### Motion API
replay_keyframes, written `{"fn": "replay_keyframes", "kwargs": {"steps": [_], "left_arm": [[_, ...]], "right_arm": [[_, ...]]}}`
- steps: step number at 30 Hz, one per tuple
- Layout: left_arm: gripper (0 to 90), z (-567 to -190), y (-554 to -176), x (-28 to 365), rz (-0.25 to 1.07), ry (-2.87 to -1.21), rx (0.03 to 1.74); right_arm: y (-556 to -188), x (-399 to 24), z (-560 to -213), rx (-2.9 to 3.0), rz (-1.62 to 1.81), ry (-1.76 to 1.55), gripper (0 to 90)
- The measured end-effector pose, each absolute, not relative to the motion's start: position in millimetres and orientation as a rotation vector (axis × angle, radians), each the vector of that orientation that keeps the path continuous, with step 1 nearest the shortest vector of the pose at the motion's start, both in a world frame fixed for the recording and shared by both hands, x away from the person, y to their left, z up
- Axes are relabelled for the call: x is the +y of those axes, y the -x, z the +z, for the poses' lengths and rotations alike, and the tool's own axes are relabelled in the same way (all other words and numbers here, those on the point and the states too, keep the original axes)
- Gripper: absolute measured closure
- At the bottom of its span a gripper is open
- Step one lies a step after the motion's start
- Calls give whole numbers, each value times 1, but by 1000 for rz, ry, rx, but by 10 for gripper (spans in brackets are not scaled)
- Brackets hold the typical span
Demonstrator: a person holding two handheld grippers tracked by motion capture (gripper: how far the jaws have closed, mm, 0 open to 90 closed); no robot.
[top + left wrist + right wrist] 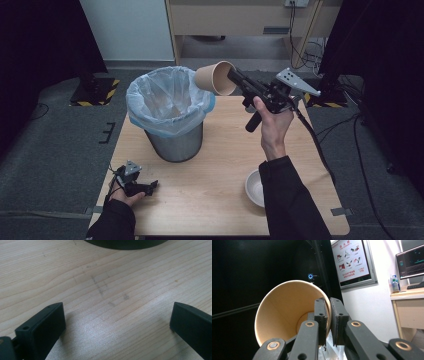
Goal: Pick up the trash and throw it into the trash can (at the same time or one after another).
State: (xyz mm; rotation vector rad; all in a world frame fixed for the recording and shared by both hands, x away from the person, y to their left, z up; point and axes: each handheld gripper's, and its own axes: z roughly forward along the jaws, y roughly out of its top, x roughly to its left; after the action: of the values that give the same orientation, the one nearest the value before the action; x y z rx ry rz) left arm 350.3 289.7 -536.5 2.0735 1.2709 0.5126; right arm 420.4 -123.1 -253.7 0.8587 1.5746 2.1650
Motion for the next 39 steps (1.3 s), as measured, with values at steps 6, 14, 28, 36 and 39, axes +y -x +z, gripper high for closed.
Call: {"fn": "replay_keyframes", "kwargs": {"steps": [6,14,28,36,39], "left_arm": [[0,-537,-350,290,513,-2072,1271],[0,-537,-351,290,513,-2072,1270],[0,-537,-351,290,513,-2072,1269],[0,-537,-351,290,513,-2073,1268],[0,-537,-351,290,513,-2073,1269]], "right_arm": [[-429,-109,-253,1577,2169,-870,849],[-443,-89,-251,1585,2171,-881,849],[-472,-51,-268,1624,2145,-943,848],[-484,-23,-297,1753,2084,-984,833],[-487,-18,-305,1825,2059,-975,792]]}}
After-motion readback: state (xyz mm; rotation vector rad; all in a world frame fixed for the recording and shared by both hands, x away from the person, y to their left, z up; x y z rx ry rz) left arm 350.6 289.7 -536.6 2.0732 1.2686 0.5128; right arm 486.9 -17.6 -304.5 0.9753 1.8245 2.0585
